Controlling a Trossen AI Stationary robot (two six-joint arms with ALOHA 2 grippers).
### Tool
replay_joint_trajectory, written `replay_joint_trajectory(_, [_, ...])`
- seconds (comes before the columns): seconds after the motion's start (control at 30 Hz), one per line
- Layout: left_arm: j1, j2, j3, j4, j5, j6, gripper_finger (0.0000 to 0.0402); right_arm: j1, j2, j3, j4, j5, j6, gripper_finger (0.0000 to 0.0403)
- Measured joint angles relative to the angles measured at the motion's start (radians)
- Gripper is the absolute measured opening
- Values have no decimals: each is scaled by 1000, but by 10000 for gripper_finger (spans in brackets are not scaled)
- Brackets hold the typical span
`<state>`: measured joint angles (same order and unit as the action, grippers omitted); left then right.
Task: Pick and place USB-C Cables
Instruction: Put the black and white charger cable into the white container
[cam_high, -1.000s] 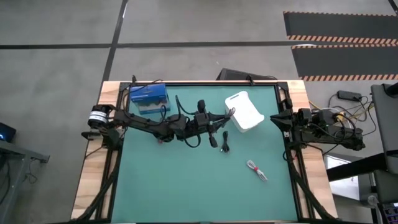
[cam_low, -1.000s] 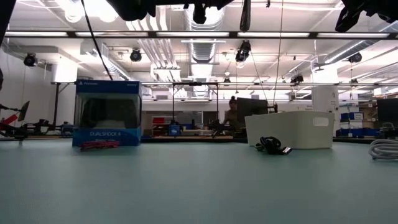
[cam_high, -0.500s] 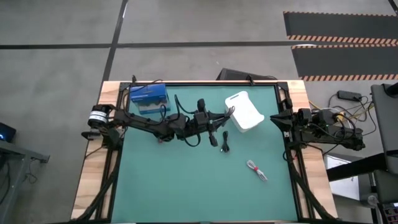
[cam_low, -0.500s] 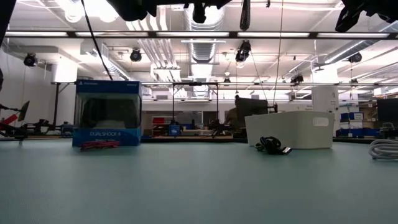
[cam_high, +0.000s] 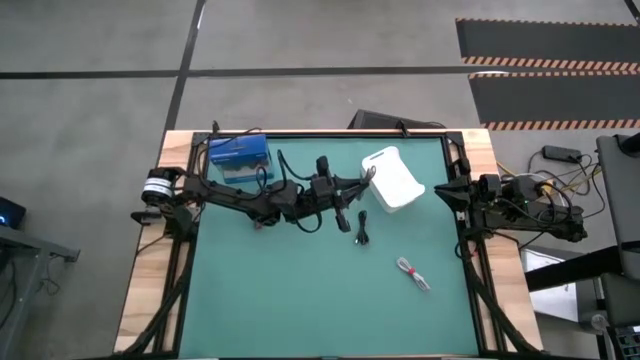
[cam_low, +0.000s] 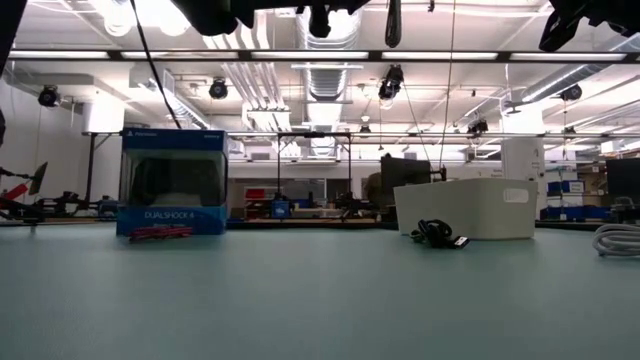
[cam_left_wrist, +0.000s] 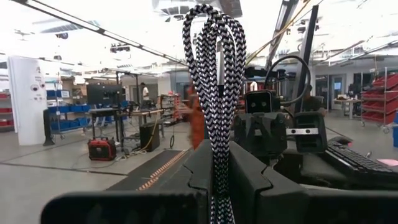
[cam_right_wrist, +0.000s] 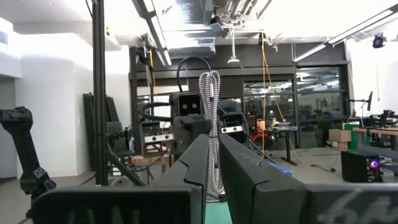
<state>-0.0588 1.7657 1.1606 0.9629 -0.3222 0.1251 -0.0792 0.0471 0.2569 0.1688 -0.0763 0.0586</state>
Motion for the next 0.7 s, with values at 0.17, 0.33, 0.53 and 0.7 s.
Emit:
replay_joint_trajectory(0.17, [1, 61, 13, 56, 9, -32, 11, 0, 0, 0, 0, 1, -5, 29])
replay_joint_trajectory(0.33, [1, 152, 67, 98, 17, -36, 11, 0, 1, 0, 0, 0, -6, 29])
replay_joint_trajectory(0.53, [1, 203, 119, 102, 32, -33, 11, 0, 2, 0, 0, 0, -6, 29])
replay_joint_trajectory(0.7, [1, 197, 103, 100, 34, -35, 11, 0, 2, 0, -7, 0, -6, 29])
